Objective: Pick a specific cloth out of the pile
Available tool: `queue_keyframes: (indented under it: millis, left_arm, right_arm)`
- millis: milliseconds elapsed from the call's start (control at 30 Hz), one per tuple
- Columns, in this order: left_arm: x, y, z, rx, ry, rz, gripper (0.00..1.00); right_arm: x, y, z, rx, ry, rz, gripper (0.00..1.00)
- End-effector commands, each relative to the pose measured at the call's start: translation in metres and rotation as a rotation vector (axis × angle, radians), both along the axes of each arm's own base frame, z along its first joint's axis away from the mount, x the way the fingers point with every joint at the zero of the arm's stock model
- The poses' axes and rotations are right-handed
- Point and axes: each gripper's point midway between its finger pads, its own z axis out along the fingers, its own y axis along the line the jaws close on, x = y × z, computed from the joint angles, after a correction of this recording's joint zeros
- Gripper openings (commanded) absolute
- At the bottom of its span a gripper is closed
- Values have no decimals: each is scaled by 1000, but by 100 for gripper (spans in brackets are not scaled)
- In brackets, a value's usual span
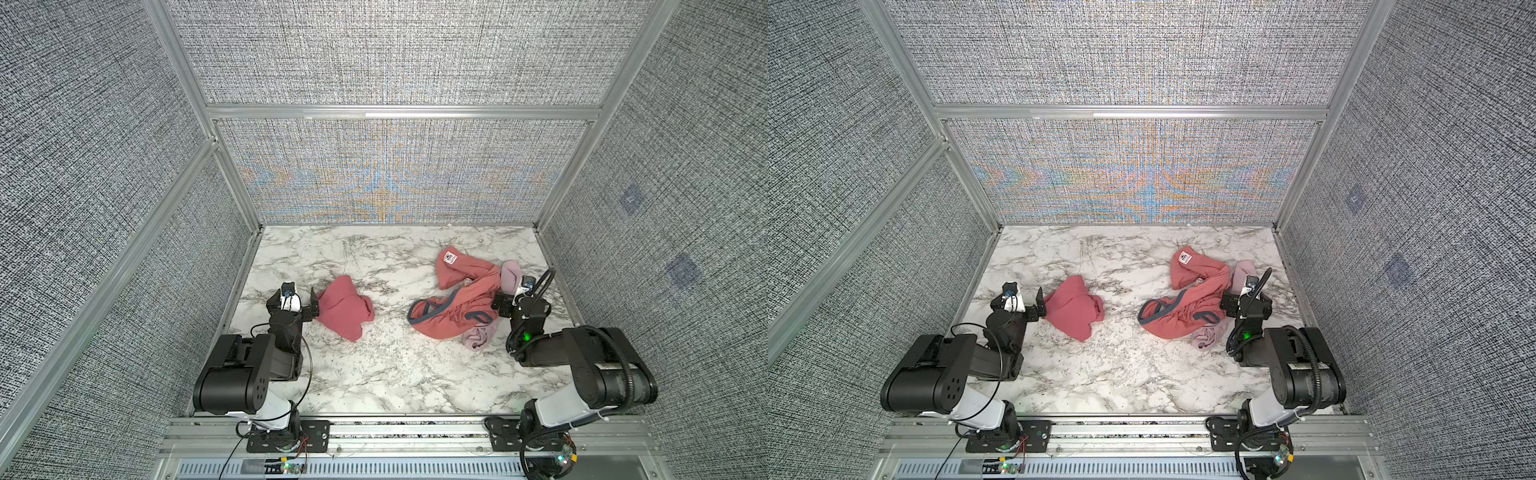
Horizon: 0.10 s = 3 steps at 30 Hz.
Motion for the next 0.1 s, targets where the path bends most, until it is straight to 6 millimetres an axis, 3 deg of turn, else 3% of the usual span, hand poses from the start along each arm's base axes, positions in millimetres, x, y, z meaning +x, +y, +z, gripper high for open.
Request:
queue_keyframes:
  millis: [0, 67]
  left_arm:
    - [1, 0, 4, -2, -16, -2, 99]
    - [0, 0, 5, 1, -21, -3, 99]
  right_arm:
    - [2, 1, 4, 5, -17, 4, 99]
    - [2, 1, 4, 4, -17, 4, 99]
